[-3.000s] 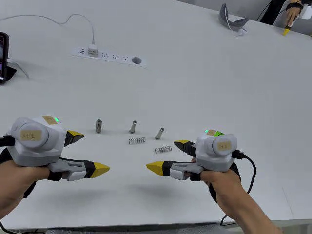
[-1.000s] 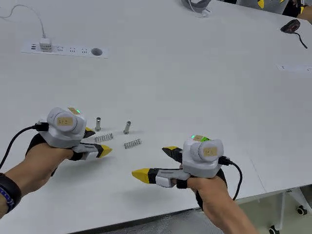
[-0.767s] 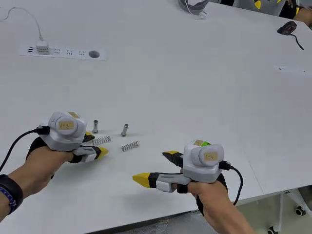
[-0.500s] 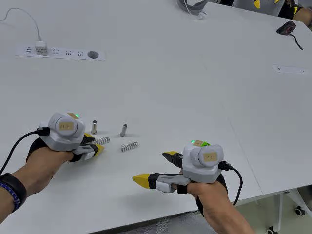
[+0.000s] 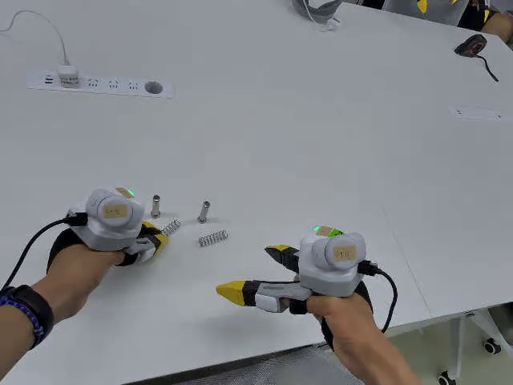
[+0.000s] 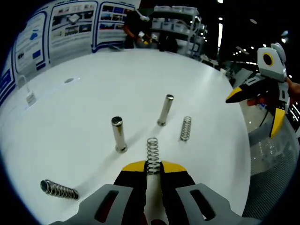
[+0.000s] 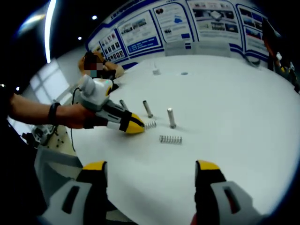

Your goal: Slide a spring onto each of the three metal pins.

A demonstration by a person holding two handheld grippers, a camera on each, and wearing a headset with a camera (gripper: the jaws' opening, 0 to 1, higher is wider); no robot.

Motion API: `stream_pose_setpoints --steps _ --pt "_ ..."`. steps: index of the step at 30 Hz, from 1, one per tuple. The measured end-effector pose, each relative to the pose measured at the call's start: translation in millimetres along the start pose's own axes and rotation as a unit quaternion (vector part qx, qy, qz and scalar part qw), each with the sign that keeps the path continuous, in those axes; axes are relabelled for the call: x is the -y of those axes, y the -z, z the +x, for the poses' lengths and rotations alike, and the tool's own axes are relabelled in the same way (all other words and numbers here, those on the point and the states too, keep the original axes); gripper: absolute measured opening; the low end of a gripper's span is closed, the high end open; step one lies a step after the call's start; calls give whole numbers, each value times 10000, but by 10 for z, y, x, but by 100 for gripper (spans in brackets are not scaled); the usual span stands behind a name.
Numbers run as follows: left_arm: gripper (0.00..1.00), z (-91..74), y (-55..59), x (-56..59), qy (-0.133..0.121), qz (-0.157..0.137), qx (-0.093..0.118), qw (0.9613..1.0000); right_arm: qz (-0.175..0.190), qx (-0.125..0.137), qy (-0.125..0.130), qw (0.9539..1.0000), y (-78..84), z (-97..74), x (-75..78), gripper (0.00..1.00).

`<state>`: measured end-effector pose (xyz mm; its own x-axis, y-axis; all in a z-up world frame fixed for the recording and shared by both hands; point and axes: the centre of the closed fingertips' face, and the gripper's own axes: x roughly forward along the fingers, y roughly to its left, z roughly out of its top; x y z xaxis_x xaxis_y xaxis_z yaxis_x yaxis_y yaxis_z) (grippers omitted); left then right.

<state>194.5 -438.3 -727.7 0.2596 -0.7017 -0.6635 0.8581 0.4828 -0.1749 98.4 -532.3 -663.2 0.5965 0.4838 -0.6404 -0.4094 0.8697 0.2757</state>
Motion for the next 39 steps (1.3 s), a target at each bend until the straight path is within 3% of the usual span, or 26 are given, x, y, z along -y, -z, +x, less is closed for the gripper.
stream_pose_setpoints --steps 6,10,19,26,29,32,37,39 --pt "11 -99 96 23 -24 -50 -2 10000 -7 8 7 10000 10 -13 -21 78" --pt "11 -165 187 22 -69 79 -96 9999 -12 11 -8 10000 13 -10 -51 78" --pt "11 -160 220 -12 -124 338 -223 9991 -57 -4 -52 10000 1 13 -98 78" --pt "13 -149 212 14 -120 535 -483 9973 -65 5 -63 10000 -6 -2 -126 78" --pt "17 -156 222 55 -40 686 -694 9952 -77 -4 -74 9999 4 -6 -145 78" --pt "11 -158 234 3 -194 889 -787 9927 -77 -3 -73 9999 8 -2 -153 78" --pt "11 -180 255 -9 -199 725 -915 9930 -97 9 -89 9999 -3 4 -178 78" --pt "11 -220 262 3 -220 487 -884 9947 -113 29 -89 9999 -14 1 -185 78"
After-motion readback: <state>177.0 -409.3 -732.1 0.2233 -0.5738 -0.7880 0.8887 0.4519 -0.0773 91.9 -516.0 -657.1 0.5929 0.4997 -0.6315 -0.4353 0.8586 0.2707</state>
